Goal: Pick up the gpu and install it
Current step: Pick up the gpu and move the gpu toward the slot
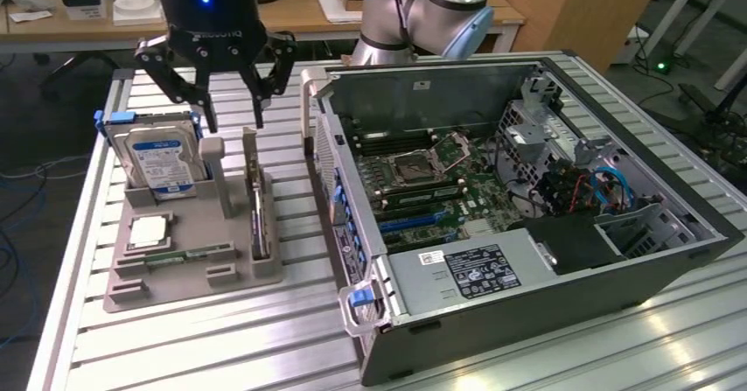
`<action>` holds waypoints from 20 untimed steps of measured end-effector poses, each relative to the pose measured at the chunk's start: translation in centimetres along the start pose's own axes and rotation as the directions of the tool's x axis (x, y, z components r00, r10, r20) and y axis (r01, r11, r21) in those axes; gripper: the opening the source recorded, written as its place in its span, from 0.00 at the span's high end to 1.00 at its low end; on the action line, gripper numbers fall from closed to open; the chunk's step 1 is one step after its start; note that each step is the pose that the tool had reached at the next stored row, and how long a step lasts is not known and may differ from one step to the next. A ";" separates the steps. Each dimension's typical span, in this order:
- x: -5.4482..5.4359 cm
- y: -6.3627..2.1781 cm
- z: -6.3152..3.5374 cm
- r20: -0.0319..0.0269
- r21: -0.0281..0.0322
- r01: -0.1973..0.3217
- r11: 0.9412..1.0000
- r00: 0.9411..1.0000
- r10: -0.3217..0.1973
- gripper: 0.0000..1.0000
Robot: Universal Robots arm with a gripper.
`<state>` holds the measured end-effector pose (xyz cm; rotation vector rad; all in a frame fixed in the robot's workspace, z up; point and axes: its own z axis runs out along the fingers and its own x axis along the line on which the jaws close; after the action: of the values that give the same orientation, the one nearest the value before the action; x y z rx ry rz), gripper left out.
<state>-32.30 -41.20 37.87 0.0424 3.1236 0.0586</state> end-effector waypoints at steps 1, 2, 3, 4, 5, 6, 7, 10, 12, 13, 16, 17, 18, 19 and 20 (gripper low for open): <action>0.0 -0.01 0.20 0.000 0.000 0.008 1.000 1.000 -0.008 0.47; 0.0 -0.02 0.38 -0.001 0.000 0.016 1.000 1.000 -0.016 0.47; 0.0 -0.06 0.56 -0.001 0.000 0.022 1.000 1.000 -0.022 0.47; -0.1 -0.14 0.74 -0.001 0.000 0.027 1.000 1.000 -0.027 0.47; 0.0 -0.22 0.90 -0.001 0.000 0.029 1.000 1.000 -0.029 0.47; 0.0 -0.27 1.07 -0.001 0.000 0.030 1.000 1.000 -0.030 0.47; 0.0 -0.29 1.26 -0.001 -0.001 0.030 1.000 1.000 -0.030 0.47; 0.0 -0.43 1.75 -0.002 0.000 0.036 0.999 0.999 -0.036 0.47; 0.0 -0.59 2.05 -0.003 0.000 0.043 0.999 0.999 -0.043 0.47; 0.0 -0.69 2.21 -0.004 0.000 0.047 0.999 0.999 -0.047 0.47; 0.0 -0.83 2.76 -0.004 -0.001 0.053 0.999 0.999 -0.053 0.47; 0.0 -0.88 2.94 -0.004 -0.001 0.054 0.999 0.999 -0.054 0.47; 0.0 -0.94 3.12 -0.004 -0.001 0.055 0.998 0.998 -0.055 0.47; 0.0 -1.03 3.29 -0.004 -0.001 0.057 0.998 0.998 -0.057 0.47; 0.0 -1.11 3.47 -0.005 -0.001 0.059 0.998 0.998 -0.059 0.47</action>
<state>-32.24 -42.18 34.36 -0.0505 3.1269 0.0588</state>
